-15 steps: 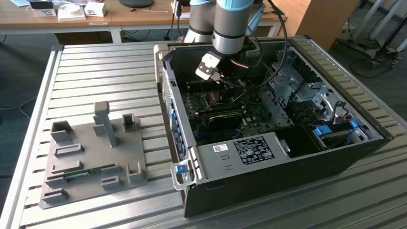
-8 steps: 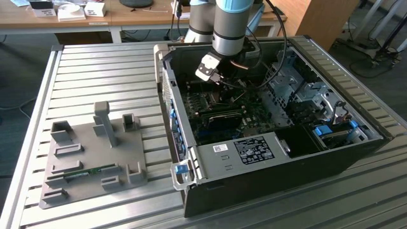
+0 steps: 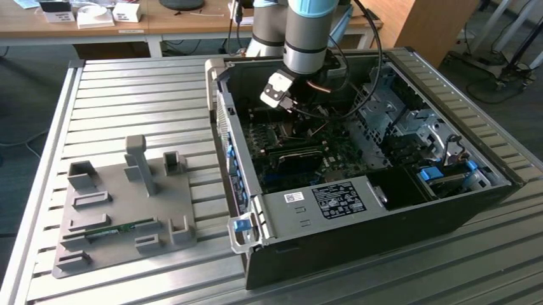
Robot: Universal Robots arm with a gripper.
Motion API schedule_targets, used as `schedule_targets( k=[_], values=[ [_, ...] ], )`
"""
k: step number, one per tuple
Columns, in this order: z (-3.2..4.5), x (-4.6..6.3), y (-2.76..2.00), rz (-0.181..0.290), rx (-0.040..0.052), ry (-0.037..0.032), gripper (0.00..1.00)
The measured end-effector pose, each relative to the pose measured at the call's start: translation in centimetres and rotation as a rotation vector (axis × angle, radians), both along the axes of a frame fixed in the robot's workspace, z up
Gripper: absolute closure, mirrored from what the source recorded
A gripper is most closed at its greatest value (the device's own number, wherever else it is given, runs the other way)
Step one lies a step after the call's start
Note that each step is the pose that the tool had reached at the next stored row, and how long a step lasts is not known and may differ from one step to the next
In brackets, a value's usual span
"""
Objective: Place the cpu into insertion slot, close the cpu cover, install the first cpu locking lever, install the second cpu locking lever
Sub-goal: 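Place the cpu into insertion slot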
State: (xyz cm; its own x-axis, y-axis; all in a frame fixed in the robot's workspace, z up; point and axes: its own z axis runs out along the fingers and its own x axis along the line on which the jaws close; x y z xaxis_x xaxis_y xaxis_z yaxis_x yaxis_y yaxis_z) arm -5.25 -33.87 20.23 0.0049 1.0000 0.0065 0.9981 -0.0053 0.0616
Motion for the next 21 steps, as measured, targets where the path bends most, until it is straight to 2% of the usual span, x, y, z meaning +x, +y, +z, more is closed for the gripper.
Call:
schedule_targets(
  k=[4,21],
  values=[
    [-0.07,-0.02,0.18,0.0,0.0002,-0.0001,0.46],
    [-0.75,-0.03,0.26,0.0,0.0019,0.0,0.46]
  ],
)
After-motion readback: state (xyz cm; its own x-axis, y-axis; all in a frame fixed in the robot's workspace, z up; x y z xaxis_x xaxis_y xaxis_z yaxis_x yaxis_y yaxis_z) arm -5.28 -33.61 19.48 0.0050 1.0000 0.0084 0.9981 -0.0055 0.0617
